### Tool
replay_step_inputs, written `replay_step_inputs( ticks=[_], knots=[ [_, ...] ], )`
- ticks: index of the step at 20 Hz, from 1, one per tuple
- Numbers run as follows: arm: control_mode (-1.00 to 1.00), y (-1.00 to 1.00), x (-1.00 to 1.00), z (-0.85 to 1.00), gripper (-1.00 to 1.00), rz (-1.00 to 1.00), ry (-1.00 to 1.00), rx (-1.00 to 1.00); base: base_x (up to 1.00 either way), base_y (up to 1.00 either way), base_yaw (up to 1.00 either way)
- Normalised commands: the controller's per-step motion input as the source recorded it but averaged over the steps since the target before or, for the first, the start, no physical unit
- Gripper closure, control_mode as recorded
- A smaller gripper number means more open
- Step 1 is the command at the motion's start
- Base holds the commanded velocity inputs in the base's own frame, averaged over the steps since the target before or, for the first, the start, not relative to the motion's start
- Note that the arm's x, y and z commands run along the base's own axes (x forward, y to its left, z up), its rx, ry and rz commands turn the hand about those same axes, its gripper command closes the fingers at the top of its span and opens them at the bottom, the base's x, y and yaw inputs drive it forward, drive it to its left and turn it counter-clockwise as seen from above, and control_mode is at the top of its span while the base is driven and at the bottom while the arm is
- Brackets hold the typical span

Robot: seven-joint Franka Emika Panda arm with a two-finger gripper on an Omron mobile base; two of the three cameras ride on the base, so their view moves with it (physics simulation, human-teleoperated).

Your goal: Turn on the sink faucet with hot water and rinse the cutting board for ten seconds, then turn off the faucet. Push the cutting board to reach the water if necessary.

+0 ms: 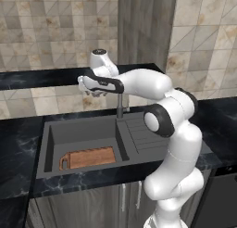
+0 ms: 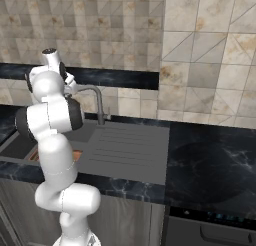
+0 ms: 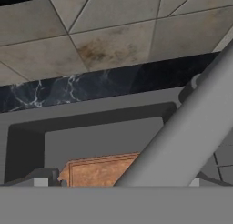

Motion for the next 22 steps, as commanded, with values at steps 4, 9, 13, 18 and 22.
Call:
replay_step_inputs(
  ticks=[4, 9, 13, 18, 22],
  knots=[
    [-1.0, 0.01, 0.0, 0.0, -1.0, 0.0, 0.0, 0.0, 0.0, 0.0, 0.0],
    [-1.0, 0.0, -0.02, 0.0, -1.0, 0.0, 0.0, 0.0, 0.0, 0.0, 0.0],
    [-1.0, 0.0, 0.0, 0.12, -1.0, 0.0, 0.0, 0.0, 0.0, 0.0, 0.0],
    [-1.0, 0.0, -0.06, 0.31, -1.0, -0.04, 0.0, 0.0, 0.0, 0.0, 0.0],
    [-1.0, -0.02, -0.11, 0.37, -1.0, -0.06, 0.01, 0.0, 0.0, 0.0, 0.0]
  ],
)
